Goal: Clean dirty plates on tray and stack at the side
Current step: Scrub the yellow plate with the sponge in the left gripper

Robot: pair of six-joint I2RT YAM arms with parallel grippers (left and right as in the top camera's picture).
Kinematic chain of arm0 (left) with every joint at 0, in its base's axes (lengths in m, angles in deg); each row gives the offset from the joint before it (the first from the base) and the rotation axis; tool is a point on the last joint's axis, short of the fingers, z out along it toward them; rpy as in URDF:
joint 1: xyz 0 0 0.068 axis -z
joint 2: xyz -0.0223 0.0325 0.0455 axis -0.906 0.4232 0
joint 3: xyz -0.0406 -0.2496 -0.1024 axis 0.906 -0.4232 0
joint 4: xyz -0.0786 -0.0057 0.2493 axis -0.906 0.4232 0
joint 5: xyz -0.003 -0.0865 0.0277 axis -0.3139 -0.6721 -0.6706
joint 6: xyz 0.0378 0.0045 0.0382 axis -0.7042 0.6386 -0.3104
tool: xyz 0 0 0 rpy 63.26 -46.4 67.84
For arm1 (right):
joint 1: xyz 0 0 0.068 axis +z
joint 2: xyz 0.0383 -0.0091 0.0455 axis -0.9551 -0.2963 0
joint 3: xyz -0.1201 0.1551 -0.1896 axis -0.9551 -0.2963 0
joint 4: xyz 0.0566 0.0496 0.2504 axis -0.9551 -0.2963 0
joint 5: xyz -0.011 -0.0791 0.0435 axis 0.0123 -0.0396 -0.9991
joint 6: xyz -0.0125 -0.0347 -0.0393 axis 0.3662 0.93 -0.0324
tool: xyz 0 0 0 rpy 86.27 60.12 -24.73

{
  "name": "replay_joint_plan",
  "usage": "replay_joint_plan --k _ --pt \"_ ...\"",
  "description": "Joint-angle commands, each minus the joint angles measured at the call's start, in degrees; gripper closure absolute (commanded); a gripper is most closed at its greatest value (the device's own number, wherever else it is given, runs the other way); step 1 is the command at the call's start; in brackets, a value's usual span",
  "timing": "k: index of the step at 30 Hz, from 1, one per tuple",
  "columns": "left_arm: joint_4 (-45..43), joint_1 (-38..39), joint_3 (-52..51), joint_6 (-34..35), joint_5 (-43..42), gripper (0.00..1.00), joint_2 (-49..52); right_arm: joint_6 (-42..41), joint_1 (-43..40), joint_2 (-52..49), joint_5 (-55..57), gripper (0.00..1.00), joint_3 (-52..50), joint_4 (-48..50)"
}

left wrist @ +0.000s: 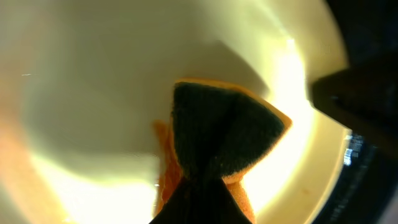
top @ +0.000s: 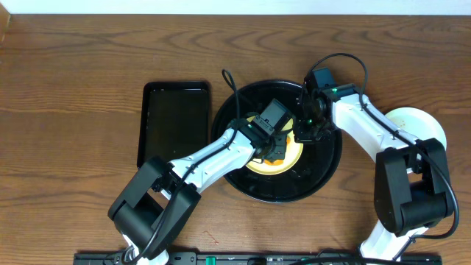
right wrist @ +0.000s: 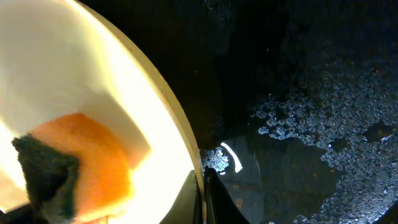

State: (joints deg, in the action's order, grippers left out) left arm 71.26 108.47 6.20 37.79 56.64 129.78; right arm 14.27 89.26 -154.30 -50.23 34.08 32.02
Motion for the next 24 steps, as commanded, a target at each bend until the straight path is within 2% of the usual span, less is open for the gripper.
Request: replay_joint_plan --k 1,7,13,15,19,24 --pt "2.0 -0.2 0.2 0.2 6.1 0.93 0.8 -0.7 0.5 -0.6 0.1 0.99 -0.4 -0.3" --pt "5.4 -0.4 0.2 -0.9 12.8 0.92 0.7 -0.7 0.5 -0.6 0.1 0.99 -0.4 -0.5" --pt "5.4 -1.9 0.2 -3.8 12.8 0.92 -1.4 -0.7 0.5 -0.6 0.1 0.99 -0.4 -0.5" --pt "5.0 -2.0 0.2 -4.2 11.6 0.92 -3.4 -0.7 0.5 -0.6 0.1 0.99 -0.4 -0.5" --pt "2.6 -2.0 0.2 -5.9 3.5 0.93 -6.4 -0.7 0.5 -0.6 0.1 0.99 -0.4 -0.5" --pt "2.2 -1.9 0.1 3.0 1.5 0.93 -5.5 -0.7 0.5 -0.6 0.1 0.99 -0.4 -0.6"
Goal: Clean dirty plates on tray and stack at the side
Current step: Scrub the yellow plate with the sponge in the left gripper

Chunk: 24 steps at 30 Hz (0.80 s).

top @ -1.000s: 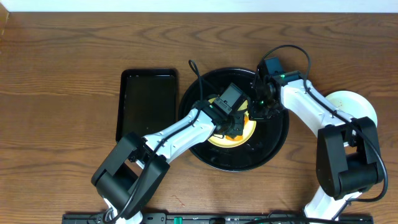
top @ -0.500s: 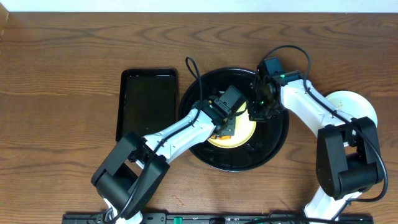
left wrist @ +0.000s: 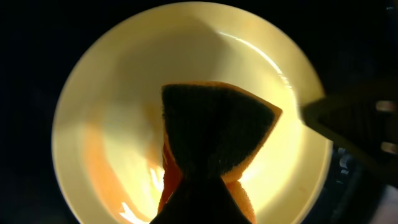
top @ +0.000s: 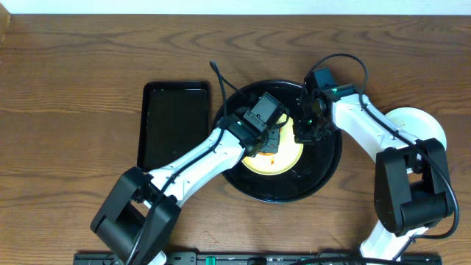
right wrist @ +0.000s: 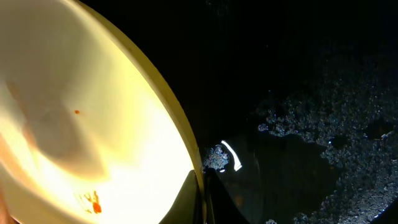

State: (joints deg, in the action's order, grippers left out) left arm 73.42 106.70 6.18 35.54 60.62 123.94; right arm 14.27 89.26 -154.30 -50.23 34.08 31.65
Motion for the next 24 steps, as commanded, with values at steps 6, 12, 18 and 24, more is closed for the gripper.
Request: replay_joint_plan --k 6,12,18,24 --pt "-1.4 -0.2 0.1 10.9 -5.5 0.92 4.3 -0.7 0.5 -0.6 0.1 0.99 -0.4 -0.5" --pt "-4.2 -0.1 0.1 10.9 -10.4 0.92 6.9 -0.7 0.5 -0.6 0.2 0.99 -0.4 -0.5" --pt "-3.9 0.2 0.1 10.9 -10.2 0.92 8.3 -0.7 0.4 -0.6 0.2 0.99 -0.4 -0.5" --pt "1.3 0.2 0.1 10.9 -1.6 0.92 8.7 -0.7 0.4 -0.6 0.2 0.99 -0.4 -0.5"
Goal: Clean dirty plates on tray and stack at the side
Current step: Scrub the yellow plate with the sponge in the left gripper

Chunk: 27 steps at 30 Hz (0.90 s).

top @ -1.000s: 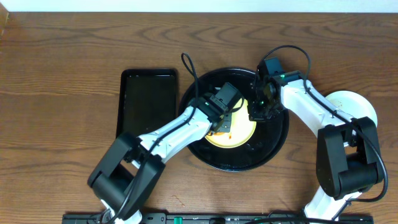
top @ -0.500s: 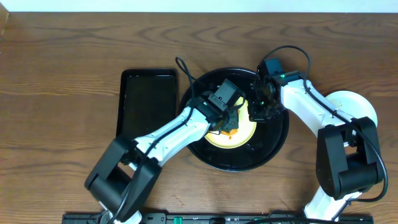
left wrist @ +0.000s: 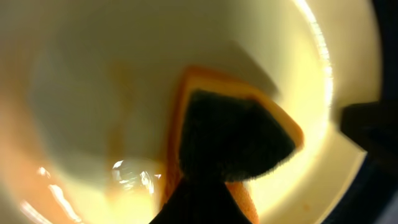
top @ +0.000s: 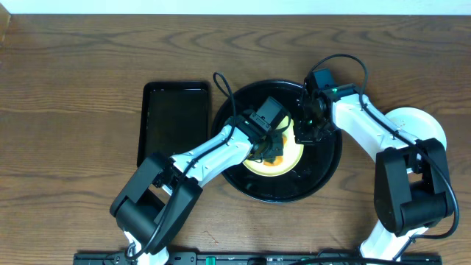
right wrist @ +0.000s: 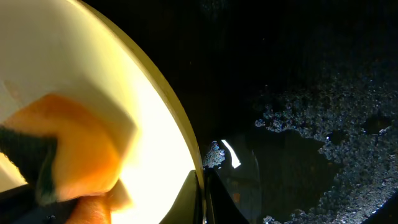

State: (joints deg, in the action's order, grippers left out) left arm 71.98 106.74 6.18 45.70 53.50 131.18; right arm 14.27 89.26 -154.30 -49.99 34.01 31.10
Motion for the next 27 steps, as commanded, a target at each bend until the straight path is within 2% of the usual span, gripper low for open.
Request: replay_joint_plan --k 1,7,11,14,18,21,25,27 --pt "3.6 0.2 0.1 0.7 6.1 0.92 1.5 -0.7 0.4 -0.6 -0.1 0.99 -0.3 0.0" --pt "6.4 0.0 0.1 -0.2 9.3 0.93 1.5 -0.7 0.4 -0.6 -0.1 0.99 -0.3 0.0" --pt "6.1 -1.3 0.2 -3.9 16.0 0.93 0.7 -0.7 0.4 -0.6 -0.1 0.99 -0.3 -0.2" --pt "5.9 -2.5 0.4 -6.5 17.4 0.92 -0.6 -0.7 0.4 -0.6 -0.1 0.99 -0.3 -0.4" --pt "6.0 -4.9 0.6 -8.4 16.9 0.93 -4.9 -0.7 0.4 -0.6 -0.1 0.99 -0.3 -0.4" --pt "5.5 -5.0 0.6 -11.0 12.6 0.93 -8.0 -0.7 0.4 -0.6 -0.1 0.99 -0.3 -0.4" --pt "5.6 -3.8 0.5 -10.1 7.8 0.93 -9.1 -0.7 0.4 -0.6 -0.1 0.97 -0.3 -0.4" --pt "5.7 -2.8 0.0 -7.1 7.2 0.93 -8.7 -0.7 0.4 -0.6 -0.1 0.97 -0.3 -0.5"
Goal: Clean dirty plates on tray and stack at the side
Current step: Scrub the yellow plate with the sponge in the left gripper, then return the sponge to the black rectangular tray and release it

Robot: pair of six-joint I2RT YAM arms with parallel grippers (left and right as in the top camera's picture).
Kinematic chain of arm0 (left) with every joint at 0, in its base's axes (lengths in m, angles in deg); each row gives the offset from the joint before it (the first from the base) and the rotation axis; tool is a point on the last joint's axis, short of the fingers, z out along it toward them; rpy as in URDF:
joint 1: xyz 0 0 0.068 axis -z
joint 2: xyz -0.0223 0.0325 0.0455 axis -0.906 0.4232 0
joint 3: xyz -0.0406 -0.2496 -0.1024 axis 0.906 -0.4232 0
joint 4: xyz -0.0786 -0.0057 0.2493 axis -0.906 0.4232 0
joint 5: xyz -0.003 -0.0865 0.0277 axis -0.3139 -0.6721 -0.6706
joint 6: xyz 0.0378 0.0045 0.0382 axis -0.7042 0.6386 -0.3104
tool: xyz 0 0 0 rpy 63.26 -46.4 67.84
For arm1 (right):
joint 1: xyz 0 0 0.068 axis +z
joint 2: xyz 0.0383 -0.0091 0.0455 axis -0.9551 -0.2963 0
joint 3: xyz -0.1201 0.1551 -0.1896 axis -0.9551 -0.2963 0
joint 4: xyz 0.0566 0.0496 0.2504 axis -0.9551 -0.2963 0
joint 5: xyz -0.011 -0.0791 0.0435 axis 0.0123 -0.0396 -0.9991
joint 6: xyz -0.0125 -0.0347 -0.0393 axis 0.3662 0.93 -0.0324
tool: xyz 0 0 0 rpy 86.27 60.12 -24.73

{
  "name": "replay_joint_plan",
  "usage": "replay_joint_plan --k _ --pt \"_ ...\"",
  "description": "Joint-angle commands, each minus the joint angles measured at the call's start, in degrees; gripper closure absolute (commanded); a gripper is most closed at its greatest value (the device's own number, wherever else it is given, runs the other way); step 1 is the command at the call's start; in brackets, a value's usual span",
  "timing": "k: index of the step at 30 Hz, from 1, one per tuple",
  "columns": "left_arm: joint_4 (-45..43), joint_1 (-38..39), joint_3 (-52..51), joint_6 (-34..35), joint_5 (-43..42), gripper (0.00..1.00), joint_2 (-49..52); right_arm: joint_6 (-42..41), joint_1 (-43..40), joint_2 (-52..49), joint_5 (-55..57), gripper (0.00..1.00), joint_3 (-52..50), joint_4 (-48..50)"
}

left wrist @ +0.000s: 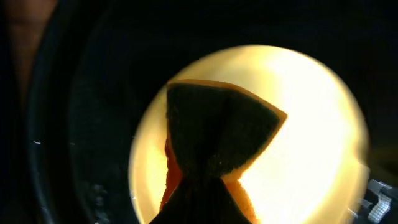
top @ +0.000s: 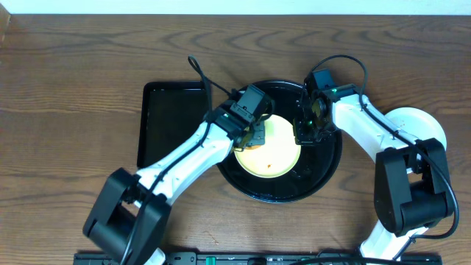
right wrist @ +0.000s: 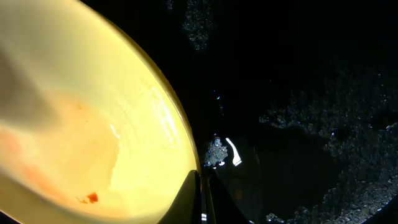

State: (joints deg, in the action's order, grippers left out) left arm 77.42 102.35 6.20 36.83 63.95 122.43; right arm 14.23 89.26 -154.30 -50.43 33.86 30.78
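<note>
A pale yellow plate lies in the round black tray, with an orange smear and a small red speck on it. My left gripper is shut on an orange sponge with a dark scouring face, held above the plate's left rim. My right gripper is shut on the plate's right rim, pinning it. The plate glows bright below the sponge in the left wrist view.
A rectangular black tray lies left of the round one. A white plate sits on the wood at the far right, behind my right arm. Water droplets cover the round tray's floor.
My left gripper with the sponge was pressed on the plate's middle; now it is raised and farther left, over the plate's left rim. The right gripper still pinches the rim.
The sponge was pressed on the plate while my right gripper held the rim. Then it was raised above the plate, then down on the plate again, and now it is up and to the left. An orange smear and a speck show on the plate.
</note>
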Motion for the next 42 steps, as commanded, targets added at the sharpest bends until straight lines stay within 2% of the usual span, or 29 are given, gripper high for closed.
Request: replay_joint_plan --k 1,6,13,19,22,25,30,40,42 --pt "0.3 2.1 -0.3 3.2 -3.2 0.92 0.3 -0.7 0.4 -0.6 0.3 0.97 -0.2 -0.2" --pt "-0.3 4.7 -0.7 9.3 -3.3 0.92 2.8 -0.7 0.4 -0.6 0.3 0.97 -0.2 -0.2" --pt "-4.8 7.5 -0.7 9.7 -8.7 0.92 7.2 -0.6 0.4 -0.6 0.3 0.97 -0.2 -0.2" --pt "-5.1 8.7 -0.7 9.8 -8.7 0.92 9.6 -0.6 0.4 -0.6 0.3 0.97 -0.2 -0.2" --pt "-4.5 8.6 -0.7 9.4 -5.8 0.92 10.2 -0.6 0.4 -0.6 0.3 0.98 -0.2 -0.2" --pt "-2.6 8.3 -0.7 7.7 1.8 0.92 10.2 -0.6 0.4 -0.6 0.4 0.98 -0.2 -0.3" --pt "-1.9 5.7 -0.7 2.4 8.5 0.92 10.0 -0.7 0.4 -0.6 0.3 0.98 -0.2 -0.4" --pt "-1.4 -1.9 -0.3 -4.2 9.7 0.92 6.2 -0.7 0.4 -0.6 0.4 0.98 -0.2 -0.5" --pt "-0.2 -3.0 -0.2 -5.1 9.5 0.92 4.0 -0.7 0.4 -0.6 0.3 0.92 -0.2 -0.5"
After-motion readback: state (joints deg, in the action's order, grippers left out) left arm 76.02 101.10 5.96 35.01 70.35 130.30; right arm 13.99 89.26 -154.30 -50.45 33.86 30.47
